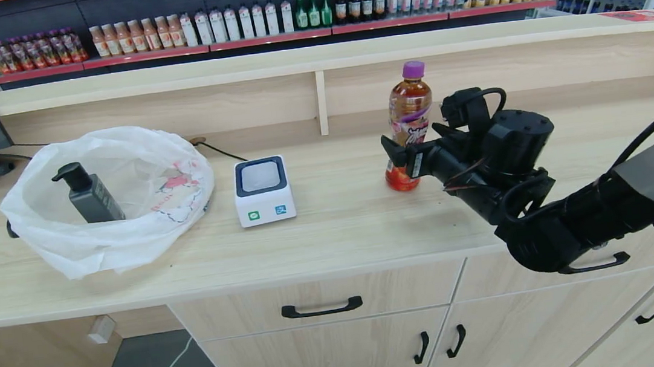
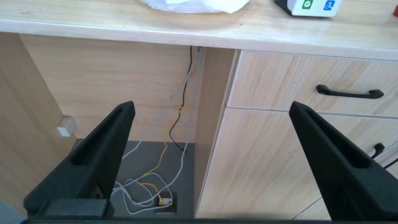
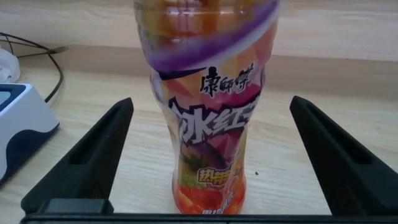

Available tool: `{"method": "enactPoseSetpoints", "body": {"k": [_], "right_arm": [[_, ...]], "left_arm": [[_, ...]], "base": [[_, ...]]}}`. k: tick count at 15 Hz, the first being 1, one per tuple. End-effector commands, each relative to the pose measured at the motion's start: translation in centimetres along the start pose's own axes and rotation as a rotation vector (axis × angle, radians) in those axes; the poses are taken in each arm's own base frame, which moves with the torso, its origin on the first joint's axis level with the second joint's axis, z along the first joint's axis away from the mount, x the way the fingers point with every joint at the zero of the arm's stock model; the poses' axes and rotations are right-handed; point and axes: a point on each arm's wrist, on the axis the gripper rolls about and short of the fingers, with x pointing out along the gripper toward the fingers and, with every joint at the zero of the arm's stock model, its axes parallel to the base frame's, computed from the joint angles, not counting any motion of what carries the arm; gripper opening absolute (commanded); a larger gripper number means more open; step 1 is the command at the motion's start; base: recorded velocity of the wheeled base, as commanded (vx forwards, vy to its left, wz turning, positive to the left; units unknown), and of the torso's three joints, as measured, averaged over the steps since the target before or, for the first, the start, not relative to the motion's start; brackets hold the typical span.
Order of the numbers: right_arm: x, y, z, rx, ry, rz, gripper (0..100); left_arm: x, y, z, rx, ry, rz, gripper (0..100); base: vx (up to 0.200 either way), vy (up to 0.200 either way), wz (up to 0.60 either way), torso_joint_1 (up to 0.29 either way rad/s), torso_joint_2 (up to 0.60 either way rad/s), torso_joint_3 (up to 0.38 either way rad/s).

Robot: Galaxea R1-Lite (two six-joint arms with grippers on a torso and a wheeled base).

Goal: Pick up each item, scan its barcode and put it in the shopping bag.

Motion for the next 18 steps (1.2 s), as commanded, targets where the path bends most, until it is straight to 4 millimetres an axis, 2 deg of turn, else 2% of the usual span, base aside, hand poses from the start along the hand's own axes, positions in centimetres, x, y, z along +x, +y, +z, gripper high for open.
{"method": "enactPoseSetpoints", "body": {"k": [1, 5, 10, 16, 17, 18], "right_arm": [[0.9, 0.1, -0.5, 0.002, -0.001, -0.001, 100], [2.3, -0.1, -0.8, 0.002, -0.011, -0.01, 100], [3.9, -0.2, 0.2, 0.001, -0.016, -0.015, 100], [3.9, -0.2, 0.2, 0.0, -0.005, -0.016, 100], [3.9, -0.2, 0.2, 0.0, -0.005, -0.016, 0], [4.0, -0.3, 0.2, 0.0, -0.006, -0.018, 0]], "left_arm": [[0.0, 0.0, 0.0, 0.0, 0.0, 0.001, 100], [0.0, 0.0, 0.0, 0.0, 0.0, 0.001, 100], [0.0, 0.0, 0.0, 0.0, 0.0, 0.001, 100], [0.0, 0.0, 0.0, 0.0, 0.0, 0.001, 100], [0.0, 0.0, 0.0, 0.0, 0.0, 0.001, 100], [0.0, 0.0, 0.0, 0.0, 0.0, 0.001, 100]], "base": [[0.0, 0.0, 0.0, 0.0, 0.0, 0.0], [0.0, 0.0, 0.0, 0.0, 0.0, 0.0], [0.0, 0.0, 0.0, 0.0, 0.0, 0.0], [0.0, 0.0, 0.0, 0.0, 0.0, 0.0], [0.0, 0.0, 0.0, 0.0, 0.0, 0.0], [0.0, 0.0, 0.0, 0.0, 0.0, 0.0]]}}
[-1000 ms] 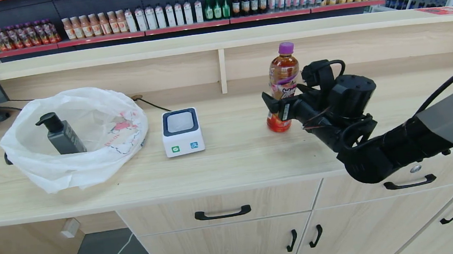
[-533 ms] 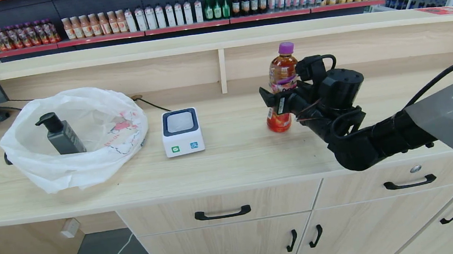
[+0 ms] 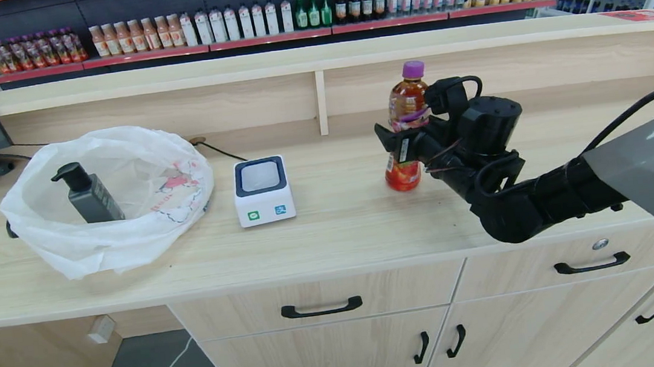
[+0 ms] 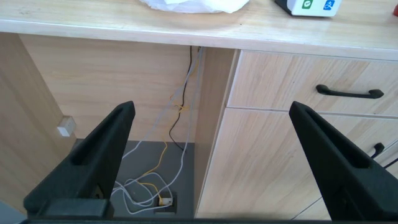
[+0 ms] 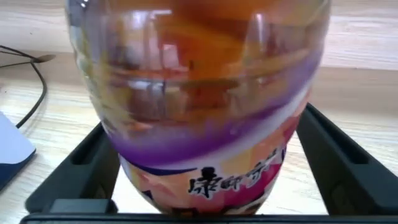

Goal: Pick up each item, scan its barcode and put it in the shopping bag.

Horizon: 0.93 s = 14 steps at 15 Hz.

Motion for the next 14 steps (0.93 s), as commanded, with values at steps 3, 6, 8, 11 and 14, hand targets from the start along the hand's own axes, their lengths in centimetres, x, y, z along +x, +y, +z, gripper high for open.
{"method": "enactPoseSetpoints", "body": {"k": [3, 6, 8, 11, 14], "right_arm": [[0.0, -0.2, 0.3, 0.0, -0.008, -0.005, 0], [-0.1, -0.2, 0.7, 0.001, -0.016, -0.007, 0], [-0.3, -0.2, 1.1, 0.002, -0.022, -0.007, 0], [-0.7, -0.2, 1.9, 0.004, -0.031, -0.006, 0], [-1.6, -0.2, 2.9, 0.001, -0.037, -0.007, 0]], "left_arm": [[0.0, 0.0, 0.0, 0.0, 0.0, 0.001, 100], [0.0, 0.0, 0.0, 0.0, 0.0, 0.001, 100], [0.0, 0.0, 0.0, 0.0, 0.0, 0.001, 100], [0.0, 0.0, 0.0, 0.0, 0.0, 0.001, 100], [0.0, 0.0, 0.0, 0.0, 0.0, 0.001, 100]], "base": [[0.0, 0.0, 0.0, 0.0, 0.0, 0.0], [0.0, 0.0, 0.0, 0.0, 0.0, 0.0], [0.0, 0.0, 0.0, 0.0, 0.0, 0.0], [0.0, 0.0, 0.0, 0.0, 0.0, 0.0], [0.0, 0.0, 0.0, 0.0, 0.0, 0.0]]}}
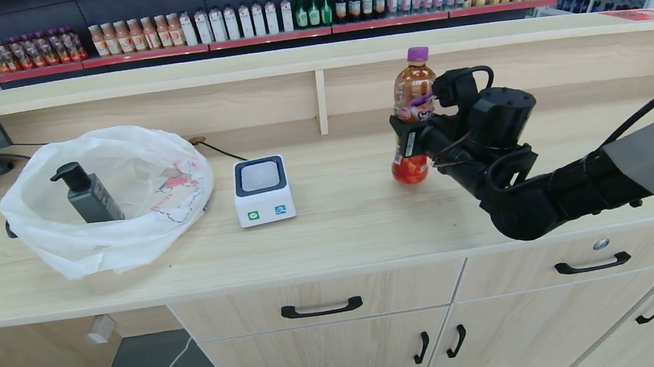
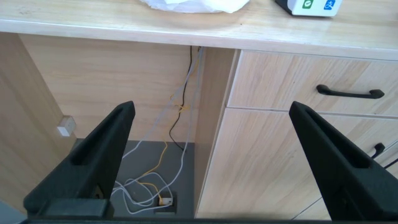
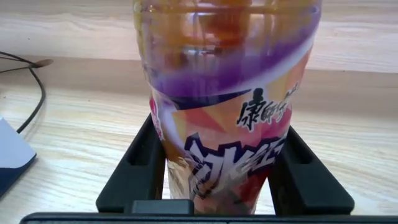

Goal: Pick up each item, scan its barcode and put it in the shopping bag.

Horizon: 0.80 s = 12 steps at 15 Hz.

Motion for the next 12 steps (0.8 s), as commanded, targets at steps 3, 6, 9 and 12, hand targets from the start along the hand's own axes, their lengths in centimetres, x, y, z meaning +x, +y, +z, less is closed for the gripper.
{"method": "enactPoseSetpoints", "body": {"k": [3, 6, 9, 12], "right_arm": [[-1.7, 0.0, 2.2, -0.013, -0.018, 0.002, 0], [-2.8, 0.4, 3.3, -0.029, -0.028, 0.012, 0], [-4.2, 1.3, 4.5, -0.028, -0.035, -0.007, 0], [-6.8, 2.1, 5.7, -0.02, -0.027, -0.017, 0]], "left_arm": [[0.0, 0.0, 0.0, 0.0, 0.0, 0.001, 100], [0.0, 0.0, 0.0, 0.0, 0.0, 0.001, 100], [0.0, 0.0, 0.0, 0.0, 0.0, 0.001, 100], [0.0, 0.0, 0.0, 0.0, 0.0, 0.001, 100]], "base": [[0.0, 0.0, 0.0, 0.0, 0.0, 0.0], [0.0, 0.0, 0.0, 0.0, 0.0, 0.0], [0.0, 0.0, 0.0, 0.0, 0.0, 0.0], [0.0, 0.0, 0.0, 0.0, 0.0, 0.0]]}}
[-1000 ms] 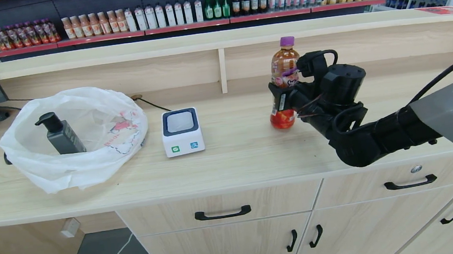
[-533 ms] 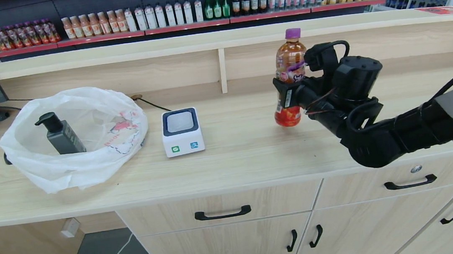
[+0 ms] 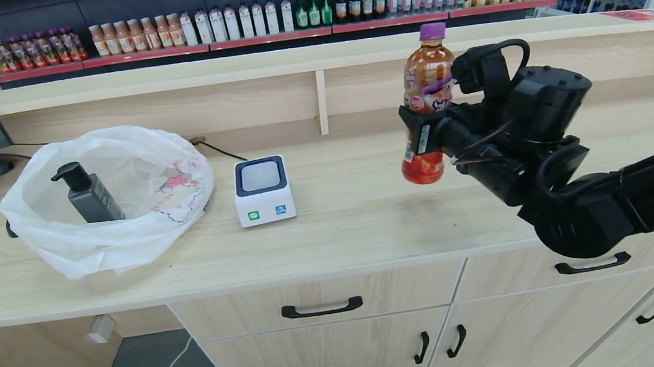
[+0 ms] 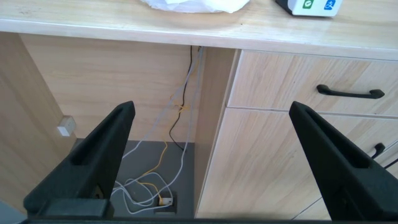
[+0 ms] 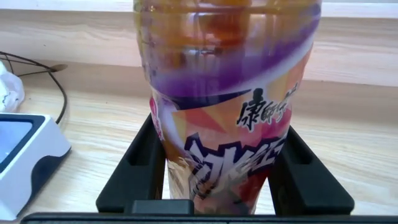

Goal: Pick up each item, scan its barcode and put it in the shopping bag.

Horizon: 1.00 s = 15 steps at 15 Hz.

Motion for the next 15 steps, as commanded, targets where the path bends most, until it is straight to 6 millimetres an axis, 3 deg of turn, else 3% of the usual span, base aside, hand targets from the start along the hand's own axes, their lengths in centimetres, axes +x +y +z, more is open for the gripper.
{"method": "enactPoseSetpoints", "body": {"k": [1, 8, 12, 15], "right_arm": [[-2.6, 0.1, 2.1, 0.01, -0.03, 0.014, 0], [-12.7, -1.2, 2.8, -0.026, 0.002, 0.015, 0], [-16.4, -1.2, 3.3, -0.054, 0.004, 0.043, 0], [-17.7, -1.5, 3.2, -0.038, 0.003, 0.068, 0]], "left_arm": [[0.0, 0.0, 0.0, 0.0, 0.0, 0.001, 100], [0.0, 0.0, 0.0, 0.0, 0.0, 0.001, 100], [0.0, 0.0, 0.0, 0.0, 0.0, 0.001, 100], [0.0, 0.0, 0.0, 0.0, 0.0, 0.001, 100]], "base": [[0.0, 0.0, 0.0, 0.0, 0.0, 0.0], [0.0, 0.0, 0.0, 0.0, 0.0, 0.0], [0.0, 0.0, 0.0, 0.0, 0.0, 0.0], [0.0, 0.0, 0.0, 0.0, 0.0, 0.0]]}}
